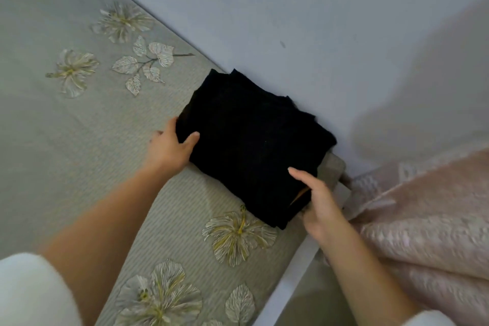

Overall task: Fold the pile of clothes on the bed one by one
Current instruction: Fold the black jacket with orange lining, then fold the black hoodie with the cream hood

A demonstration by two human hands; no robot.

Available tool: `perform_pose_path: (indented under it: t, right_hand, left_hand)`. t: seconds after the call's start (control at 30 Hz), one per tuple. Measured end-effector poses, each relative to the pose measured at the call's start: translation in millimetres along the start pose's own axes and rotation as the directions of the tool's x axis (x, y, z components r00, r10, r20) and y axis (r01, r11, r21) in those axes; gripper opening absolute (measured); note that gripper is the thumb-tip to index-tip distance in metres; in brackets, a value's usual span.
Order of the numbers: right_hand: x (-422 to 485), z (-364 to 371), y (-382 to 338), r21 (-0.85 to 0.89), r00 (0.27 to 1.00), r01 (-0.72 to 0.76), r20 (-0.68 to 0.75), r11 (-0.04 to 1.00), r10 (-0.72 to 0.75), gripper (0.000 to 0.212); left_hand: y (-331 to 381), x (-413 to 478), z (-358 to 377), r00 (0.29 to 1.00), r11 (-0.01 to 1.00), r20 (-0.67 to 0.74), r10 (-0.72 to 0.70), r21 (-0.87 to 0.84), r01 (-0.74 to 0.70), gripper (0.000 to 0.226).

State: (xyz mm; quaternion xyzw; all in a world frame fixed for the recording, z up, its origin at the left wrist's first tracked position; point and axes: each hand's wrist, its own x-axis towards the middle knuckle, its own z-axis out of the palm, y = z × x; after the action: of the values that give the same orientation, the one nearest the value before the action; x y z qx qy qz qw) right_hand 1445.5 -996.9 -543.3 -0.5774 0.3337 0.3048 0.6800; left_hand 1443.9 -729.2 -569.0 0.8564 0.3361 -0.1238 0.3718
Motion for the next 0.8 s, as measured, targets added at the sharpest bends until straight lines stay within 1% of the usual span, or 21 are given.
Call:
perform_pose_path:
  t: [0.07,0.1,0.17,0.2,0.27,0.3,0.33,0.37,0.4,0.47,0.5,0.53,0.57,0.63,0.73,0.8]
  right_hand:
    - [3,-3,1,-0.024,0.999,0.034,-0.029,0.999,-0.035,0.064]
    - [4,-7,3,-0.030,0.998,0.034,-0.046,0.999,-0.035,0.060]
    - [6,-12,6,-0.056,0.997,0.025,-0.071,0.998,-0.029,0.046]
    - [5,-12,7,-0.090,0.994,0.029,-0.101,0.995,-0.038,0.045]
    - [2,-9,8,-0.212,0.972,0.054,-0.215,0.976,-0.100,0.057]
    - [1,-6,8,-0.309,0.946,0.074,-0.280,0.948,-0.165,0.066]
    - [0,-4,9,-0.428,0.911,0.102,-0.323,0.898,-0.258,0.076]
    - [-2,-2,9,-0.560,0.865,0.140,-0.332,0.816,-0.376,0.084]
    - [-4,2,9,-0.687,0.809,0.182,-0.302,0.703,-0.505,0.087]
    - [-11,11,9,-0.863,0.675,0.272,-0.144,0.425,-0.723,0.081]
    - [-14,17,10,-0.902,0.626,0.311,-0.043,0.300,-0.778,0.075]
    - [-17,25,13,-0.914,0.603,0.349,0.050,0.206,-0.796,0.070]
    - [-20,35,17,-0.911,0.600,0.388,0.132,0.143,-0.789,0.066]
    - [-24,56,30,-0.884,0.632,0.463,0.280,0.062,-0.722,0.059]
    - [-30,90,64,-0.826,0.673,0.560,0.497,-0.062,-0.547,0.054]
    - [-39,112,92,-0.771,0.664,0.614,0.620,-0.169,-0.417,0.052]
  left_hand:
    - [-4,0,3,0.997,0.998,-0.074,0.025,-0.060,-0.029,0.053]
    - [-2,1,4,0.991,0.995,-0.122,0.051,-0.084,-0.061,0.049]
    - [3,4,3,0.972,0.983,-0.219,0.091,-0.135,-0.122,0.044]
    - [4,5,3,0.963,0.980,-0.251,0.098,-0.146,-0.138,0.044]
    - [1,5,5,0.963,0.980,-0.255,0.088,-0.149,-0.129,0.049]
    - [-3,3,6,0.972,0.982,-0.228,0.064,-0.156,-0.102,0.053]
    - [-8,0,8,0.981,0.984,-0.194,0.032,-0.168,-0.066,0.059]
    - [-13,-5,9,0.986,0.983,-0.166,0.006,-0.179,-0.036,0.063]
    - [-19,-10,10,0.988,0.982,-0.153,-0.002,-0.185,-0.027,0.066]
    - [-30,-24,10,0.986,0.984,-0.162,0.031,-0.168,-0.059,0.068]
    - [-37,-33,9,0.984,0.985,-0.173,0.054,-0.151,-0.080,0.068]
    - [-44,-42,7,0.981,0.986,-0.180,0.069,-0.139,-0.095,0.067]
    - [-53,-52,5,0.980,0.987,-0.183,0.075,-0.129,-0.100,0.066]
    - [-74,-71,-2,0.982,0.990,-0.182,0.052,-0.118,-0.074,0.063]
    - [-118,-104,-15,0.980,0.995,-0.195,-0.046,-0.100,0.027,0.057]
    - [-149,-128,-23,0.975,0.990,-0.195,-0.111,-0.103,0.092,0.054]
